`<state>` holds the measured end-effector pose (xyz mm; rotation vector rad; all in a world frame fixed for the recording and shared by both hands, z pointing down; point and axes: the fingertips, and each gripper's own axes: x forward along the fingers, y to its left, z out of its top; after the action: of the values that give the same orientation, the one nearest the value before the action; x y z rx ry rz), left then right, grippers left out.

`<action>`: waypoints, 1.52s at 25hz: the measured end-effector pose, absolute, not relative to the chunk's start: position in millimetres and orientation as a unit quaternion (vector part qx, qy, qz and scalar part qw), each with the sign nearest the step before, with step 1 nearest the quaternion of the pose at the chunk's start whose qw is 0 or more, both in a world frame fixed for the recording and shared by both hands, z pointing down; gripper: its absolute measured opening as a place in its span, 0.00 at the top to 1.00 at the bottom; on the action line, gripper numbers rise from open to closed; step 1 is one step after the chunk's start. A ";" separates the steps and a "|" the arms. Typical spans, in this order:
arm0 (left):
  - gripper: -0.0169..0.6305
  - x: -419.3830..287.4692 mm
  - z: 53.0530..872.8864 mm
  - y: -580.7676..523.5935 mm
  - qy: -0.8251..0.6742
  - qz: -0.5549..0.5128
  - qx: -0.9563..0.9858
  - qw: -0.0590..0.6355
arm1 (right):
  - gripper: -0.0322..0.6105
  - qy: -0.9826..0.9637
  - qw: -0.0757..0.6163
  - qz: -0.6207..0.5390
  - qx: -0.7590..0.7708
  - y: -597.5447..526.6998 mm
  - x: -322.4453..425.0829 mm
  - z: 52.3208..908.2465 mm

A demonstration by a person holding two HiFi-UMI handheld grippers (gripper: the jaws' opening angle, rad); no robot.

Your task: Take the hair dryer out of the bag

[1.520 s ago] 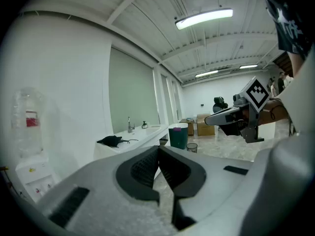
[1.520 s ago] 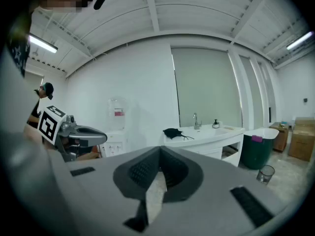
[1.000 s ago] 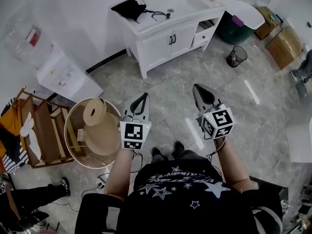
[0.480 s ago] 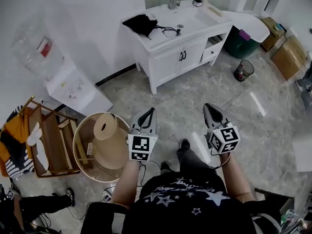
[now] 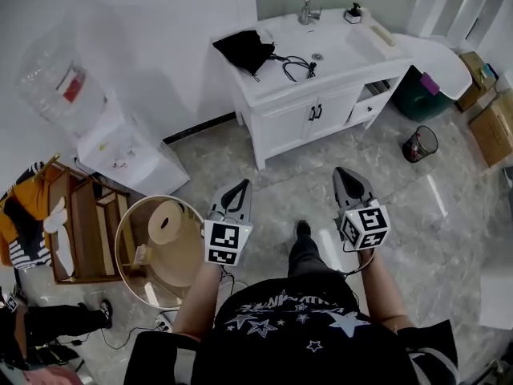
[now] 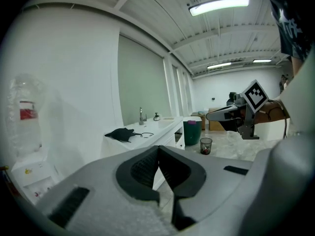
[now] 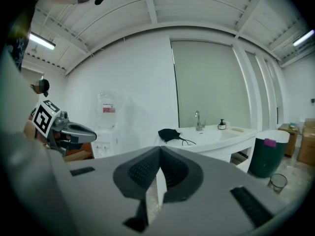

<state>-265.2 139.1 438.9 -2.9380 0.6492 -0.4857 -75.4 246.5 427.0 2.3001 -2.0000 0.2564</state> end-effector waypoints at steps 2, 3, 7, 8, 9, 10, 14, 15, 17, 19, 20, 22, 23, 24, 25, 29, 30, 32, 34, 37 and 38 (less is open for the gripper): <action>0.96 -241.4 440.6 117.8 0.229 -0.168 -0.958 0.045 | 0.94 -0.668 0.044 0.087 0.737 219.4 -47.5 429.1; 0.96 -228.8 440.2 108.0 0.237 -0.172 -0.955 0.043 | 0.94 -0.675 0.046 0.089 0.731 206.7 -33.3 429.9; 0.96 -180.6 434.4 76.6 0.256 -0.169 -0.951 0.037 | 0.94 -0.700 0.056 0.087 0.706 163.0 16.7 429.2; 0.96 -169.5 433.4 69.9 0.261 -0.167 -0.950 0.034 | 0.94 -0.706 0.058 0.085 0.700 153.6 27.8 428.9; 0.96 -159.2 433.2 63.5 0.267 -0.166 -0.949 0.031 | 0.94 -0.711 0.058 0.084 0.695 145.4 38.4 429.2; 0.96 -149.8 433.7 57.2 0.275 -0.167 -0.946 0.028 | 0.94 -0.715 0.057 0.084 0.691 137.9 48.6 429.8; 0.96 -119.3 431.4 29.5 0.302 -0.172 -0.938 0.020 | 0.94 -0.728 0.047 0.090 0.678 108.9 80.1 428.4; 0.96 -113.4 430.2 23.1 0.306 -0.174 -0.936 0.017 | 0.94 -0.730 0.046 0.089 0.676 102.5 85.1 426.9; 0.96 -104.6 429.7 11.0 0.314 -0.179 -0.932 0.015 | 0.94 -0.734 0.044 0.086 0.672 91.7 93.2 423.6; 0.96 -97.8 428.3 1.6 0.320 -0.182 -0.930 0.013 | 0.94 -0.736 0.038 0.084 0.671 82.9 100.1 422.1; 0.96 -94.9 427.4 -2.5 0.322 -0.183 -0.929 0.010 | 0.94 -0.735 0.037 0.085 0.671 78.8 103.6 422.4; 0.96 -89.6 424.1 -11.7 0.324 -0.182 -0.928 0.010 | 0.94 -0.732 0.034 0.089 0.674 70.5 111.0 424.3; 0.96 -87.3 422.0 -17.2 0.323 -0.182 -0.928 0.013 | 0.94 -0.730 0.031 0.092 0.677 66.3 114.5 425.3; 0.96 -85.4 420.5 -23.2 0.323 -0.182 -0.928 0.017 | 0.94 -0.727 0.028 0.095 0.679 62.4 117.8 426.3; 0.96 -83.5 420.0 -29.6 0.323 -0.182 -0.929 0.018 | 0.94 -0.725 0.026 0.097 0.681 58.6 121.0 427.3; 0.96 -71.3 423.8 -61.9 0.323 -0.178 -0.929 0.012 | 0.94 -0.719 0.031 0.100 0.687 37.6 134.9 431.8; 0.96 -66.9 426.4 -72.3 0.323 -0.178 -0.929 0.011 | 0.94 -0.718 0.034 0.101 0.688 29.9 139.0 432.9; 0.96 -57.4 434.6 -95.8 0.323 -0.184 -0.929 0.007 | 0.94 -0.714 0.040 0.104 0.691 11.8 148.0 434.8; 0.96 -47.5 443.2 -122.1 0.323 -0.192 -0.927 0.002 | 0.94 -0.710 0.043 0.109 0.694 -9.9 157.7 435.9; 0.84 -30.6 457.9 -161.4 0.311 -0.207 -0.928 -0.015 | 0.94 -0.704 0.045 0.117 0.699 -45.9 171.4 435.8; 0.79 -24.7 464.5 -173.1 0.304 -0.214 -0.928 -0.026 | 0.94 -0.702 0.047 0.119 0.700 -57.6 175.6 435.8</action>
<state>-24.7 -173.1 464.5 -2.9643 0.9703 -0.6819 175.6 -57.6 435.8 2.1367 -2.1429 0.3629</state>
